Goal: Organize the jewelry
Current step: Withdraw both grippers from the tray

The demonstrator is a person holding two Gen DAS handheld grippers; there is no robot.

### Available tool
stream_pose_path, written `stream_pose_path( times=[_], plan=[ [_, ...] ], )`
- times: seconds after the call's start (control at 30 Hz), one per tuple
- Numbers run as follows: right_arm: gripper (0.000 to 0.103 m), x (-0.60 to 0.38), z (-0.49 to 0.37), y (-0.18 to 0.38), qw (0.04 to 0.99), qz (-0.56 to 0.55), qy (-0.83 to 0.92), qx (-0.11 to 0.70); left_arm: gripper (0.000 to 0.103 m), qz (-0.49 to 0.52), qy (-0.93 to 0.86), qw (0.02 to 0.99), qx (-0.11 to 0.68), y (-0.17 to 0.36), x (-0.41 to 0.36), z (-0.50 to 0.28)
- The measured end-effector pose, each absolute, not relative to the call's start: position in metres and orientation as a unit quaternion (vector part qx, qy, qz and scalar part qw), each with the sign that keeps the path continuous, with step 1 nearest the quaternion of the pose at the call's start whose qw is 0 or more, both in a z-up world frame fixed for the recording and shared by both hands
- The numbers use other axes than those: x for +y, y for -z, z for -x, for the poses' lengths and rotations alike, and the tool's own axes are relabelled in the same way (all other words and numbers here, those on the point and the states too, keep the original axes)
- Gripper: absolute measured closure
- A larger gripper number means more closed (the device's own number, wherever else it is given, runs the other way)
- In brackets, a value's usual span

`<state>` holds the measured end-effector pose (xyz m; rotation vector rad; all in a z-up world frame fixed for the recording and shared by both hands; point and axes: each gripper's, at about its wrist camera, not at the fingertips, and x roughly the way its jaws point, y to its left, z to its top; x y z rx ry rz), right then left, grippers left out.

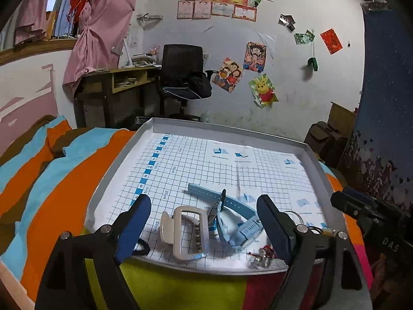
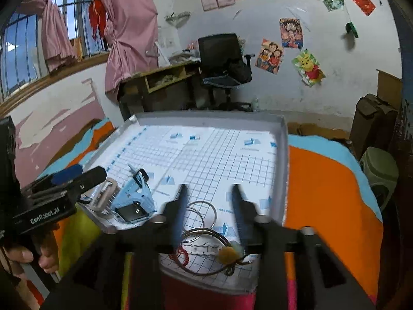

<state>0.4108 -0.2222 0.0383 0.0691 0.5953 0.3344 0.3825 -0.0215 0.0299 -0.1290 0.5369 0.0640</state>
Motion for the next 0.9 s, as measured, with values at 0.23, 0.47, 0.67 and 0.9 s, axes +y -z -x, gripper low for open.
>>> stream_pose_path(
  times=[0.23, 0.47, 0.67, 0.9],
  plan=[
    [0.048, -0.23, -0.376, -0.064, 0.953, -0.026, -0.157, 0.256, 0.003, 0.076, -0.036, 0.97, 0.227, -0.051, -0.015, -0.34],
    [0.017, -0.233, -0.323, -0.094, 0.964, -0.025, -0.15, 0.219, 0.0, 0.078, -0.052, 0.979, 0.18, -0.072, -0.013, -0.284],
    [0.007, -0.232, -0.268, -0.121, 0.972, -0.021, -0.147, 0.182, 0.0, 0.076, -0.053, 0.985, 0.148, -0.091, -0.007, -0.232],
    [0.002, -0.237, -0.208, -0.136, 0.977, -0.043, -0.143, 0.152, 0.0, 0.063, -0.045, 0.99, 0.115, -0.104, -0.002, -0.17]
  ],
)
